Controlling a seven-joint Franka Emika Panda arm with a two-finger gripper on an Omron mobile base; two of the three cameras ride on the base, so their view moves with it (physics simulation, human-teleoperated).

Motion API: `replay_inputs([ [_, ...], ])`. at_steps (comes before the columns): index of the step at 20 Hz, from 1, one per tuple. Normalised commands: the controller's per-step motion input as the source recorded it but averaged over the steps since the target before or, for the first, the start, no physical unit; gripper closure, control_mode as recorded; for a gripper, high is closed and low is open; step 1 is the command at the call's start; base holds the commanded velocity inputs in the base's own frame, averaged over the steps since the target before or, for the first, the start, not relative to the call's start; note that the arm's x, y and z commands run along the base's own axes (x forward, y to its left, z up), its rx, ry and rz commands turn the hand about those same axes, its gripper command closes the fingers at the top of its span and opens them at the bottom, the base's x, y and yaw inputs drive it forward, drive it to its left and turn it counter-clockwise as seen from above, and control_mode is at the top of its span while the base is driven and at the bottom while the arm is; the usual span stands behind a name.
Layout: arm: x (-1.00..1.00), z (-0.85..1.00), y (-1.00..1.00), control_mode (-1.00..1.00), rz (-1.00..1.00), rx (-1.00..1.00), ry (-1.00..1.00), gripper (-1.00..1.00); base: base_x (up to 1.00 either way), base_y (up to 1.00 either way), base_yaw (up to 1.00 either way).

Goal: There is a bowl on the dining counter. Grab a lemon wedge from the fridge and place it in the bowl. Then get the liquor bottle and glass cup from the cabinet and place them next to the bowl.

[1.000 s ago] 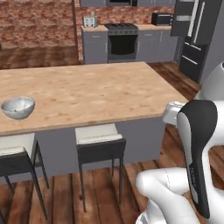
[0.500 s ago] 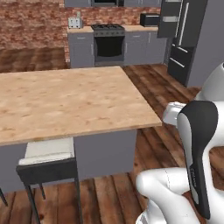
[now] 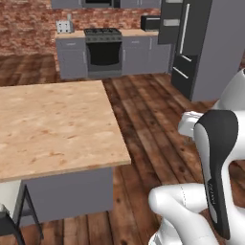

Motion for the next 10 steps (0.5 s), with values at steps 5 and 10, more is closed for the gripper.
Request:
replay_inputs([
  [5,0.0,0.0,0.0,1.0,0.0,0.0,0.0,-1.0,0.9,-1.0,0.0],
  [10,0.0,0.0,0.0,1.0,0.0,0.0,0.0,-1.0,1.0,-1.0,0.03],
])
